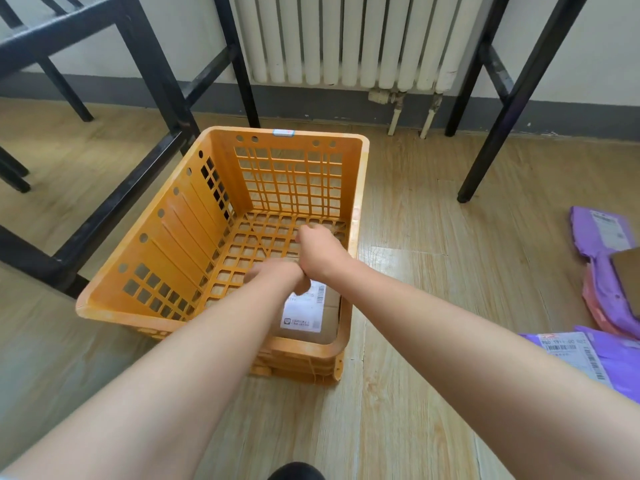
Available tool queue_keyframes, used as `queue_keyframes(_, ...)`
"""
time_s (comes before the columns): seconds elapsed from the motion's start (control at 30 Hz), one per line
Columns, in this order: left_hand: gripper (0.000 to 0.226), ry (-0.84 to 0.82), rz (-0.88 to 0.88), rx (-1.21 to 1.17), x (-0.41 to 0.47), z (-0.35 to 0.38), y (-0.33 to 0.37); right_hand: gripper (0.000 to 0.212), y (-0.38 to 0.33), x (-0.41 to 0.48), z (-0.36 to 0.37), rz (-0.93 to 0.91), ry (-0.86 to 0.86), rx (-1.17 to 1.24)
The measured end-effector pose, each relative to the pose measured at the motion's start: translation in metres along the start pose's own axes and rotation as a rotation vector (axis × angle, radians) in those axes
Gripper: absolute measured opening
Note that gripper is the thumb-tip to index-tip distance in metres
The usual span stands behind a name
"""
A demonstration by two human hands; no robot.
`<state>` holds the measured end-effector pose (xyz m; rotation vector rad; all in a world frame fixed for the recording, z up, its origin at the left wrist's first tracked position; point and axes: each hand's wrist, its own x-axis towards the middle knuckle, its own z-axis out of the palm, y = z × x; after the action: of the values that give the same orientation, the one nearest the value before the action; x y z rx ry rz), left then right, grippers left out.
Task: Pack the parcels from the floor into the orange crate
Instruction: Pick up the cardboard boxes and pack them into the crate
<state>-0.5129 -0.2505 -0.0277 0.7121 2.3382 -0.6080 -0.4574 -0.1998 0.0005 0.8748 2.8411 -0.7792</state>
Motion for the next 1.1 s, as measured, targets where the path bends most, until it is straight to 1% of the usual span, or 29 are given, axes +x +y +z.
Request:
queue_keyframes(0.07,0.053,0.214,-0.11,0.031,-0.013,-0.02,-0.001,0.03,0.003,-0.007,-0.015,-0.085,0.098,0.086)
queue_keyframes(0.13,0.058,0.365,-0.132,0.093,-0.028,-0.04,0.003,0.026,0.011,-0.018,-0.031,-0.177,0.169,0.131)
queue_keyframes(0.17,0.06,0.423,-0.117,0.102,-0.035,-0.048,0.006,0.026,0.016,-0.023,-0.038,-0.197,0.216,0.157)
queue_keyframes(0.27,0.058,0.651,-0.006,0.066,-0.062,-0.067,0.027,0.028,0.036,-0.045,-0.063,-0.163,0.384,0.216)
queue_keyframes(0.33,0.048,0.782,0.116,0.055,-0.082,-0.074,0.05,0.026,0.055,-0.063,-0.08,-0.113,0.44,0.215)
queue_keyframes(0.37,0.042,0.821,0.182,0.064,-0.092,-0.076,0.065,0.025,0.068,-0.074,-0.088,-0.086,0.449,0.203)
queue_keyframes(0.43,0.03,0.859,0.314,0.075,-0.112,-0.077,0.098,0.025,0.101,-0.101,-0.105,-0.026,0.455,0.169)
queue_keyframes(0.5,0.021,0.858,0.441,-0.015,-0.134,-0.076,0.138,0.025,0.14,-0.133,-0.122,0.048,0.447,0.114)
queue_keyframes(0.6,0.027,0.768,0.553,-0.241,-0.169,-0.074,0.198,0.024,0.195,-0.181,-0.142,0.193,0.418,0.042)
queue_keyframes(0.7,0.019,0.722,0.654,-0.35,-0.205,-0.072,0.25,0.024,0.24,-0.219,-0.16,0.314,0.407,0.023)
queue_keyframes(0.8,0.013,0.749,0.757,-0.344,-0.235,-0.066,0.288,0.021,0.273,-0.246,-0.175,0.393,0.428,0.025)
queue_keyframes(0.93,0.027,0.835,0.886,-0.268,-0.254,-0.051,0.325,0.02,0.309,-0.267,-0.181,0.483,0.446,0.059)
queue_keyframes(1.0,0.03,0.889,0.925,-0.211,-0.254,-0.042,0.341,0.021,0.325,-0.274,-0.179,0.517,0.443,0.089)
queue_keyframes(1.1,0.021,0.924,0.997,-0.174,-0.25,-0.032,0.367,0.024,0.354,-0.289,-0.174,0.55,0.419,0.071)
